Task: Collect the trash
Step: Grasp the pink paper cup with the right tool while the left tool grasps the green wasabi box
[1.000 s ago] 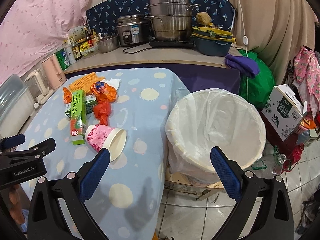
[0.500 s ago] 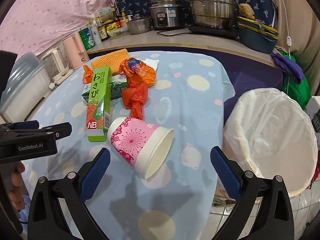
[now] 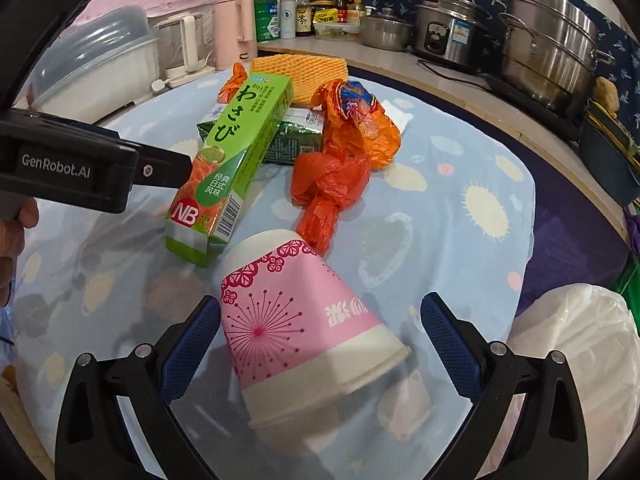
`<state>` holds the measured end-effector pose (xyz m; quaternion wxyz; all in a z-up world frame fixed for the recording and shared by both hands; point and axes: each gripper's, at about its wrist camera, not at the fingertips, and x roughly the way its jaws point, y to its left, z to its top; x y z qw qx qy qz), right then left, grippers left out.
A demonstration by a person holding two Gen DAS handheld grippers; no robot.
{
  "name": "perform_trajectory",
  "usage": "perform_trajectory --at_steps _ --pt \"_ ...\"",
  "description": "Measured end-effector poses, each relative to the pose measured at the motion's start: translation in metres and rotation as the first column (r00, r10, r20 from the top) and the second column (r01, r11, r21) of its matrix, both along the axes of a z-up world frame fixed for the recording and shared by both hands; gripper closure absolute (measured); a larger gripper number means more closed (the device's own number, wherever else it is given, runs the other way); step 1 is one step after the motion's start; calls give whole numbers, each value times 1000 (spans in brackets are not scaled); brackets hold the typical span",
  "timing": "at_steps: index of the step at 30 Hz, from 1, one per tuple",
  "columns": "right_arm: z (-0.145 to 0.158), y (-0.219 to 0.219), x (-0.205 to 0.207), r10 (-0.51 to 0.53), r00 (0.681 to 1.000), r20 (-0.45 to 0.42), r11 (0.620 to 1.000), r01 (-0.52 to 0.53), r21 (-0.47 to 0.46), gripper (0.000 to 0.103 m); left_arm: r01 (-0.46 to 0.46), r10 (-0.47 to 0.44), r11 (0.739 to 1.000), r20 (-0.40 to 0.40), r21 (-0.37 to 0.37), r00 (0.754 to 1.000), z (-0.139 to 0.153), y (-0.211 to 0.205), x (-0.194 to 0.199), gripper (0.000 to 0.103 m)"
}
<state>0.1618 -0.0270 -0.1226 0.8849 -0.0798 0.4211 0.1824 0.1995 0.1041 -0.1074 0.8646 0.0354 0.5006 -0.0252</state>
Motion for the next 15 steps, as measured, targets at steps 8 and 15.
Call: perform_trajectory --at_steps 8,15 --pt "-8 -5 1 -34 998 -44 997 37 64 18 -8 7 1000 -37 -20 999 -21 -5 21 7" --pt "-1 -10 -10 -116 992 -48 987 120 103 19 9 -10 999 -33 -36 999 -28 -9 24 21"
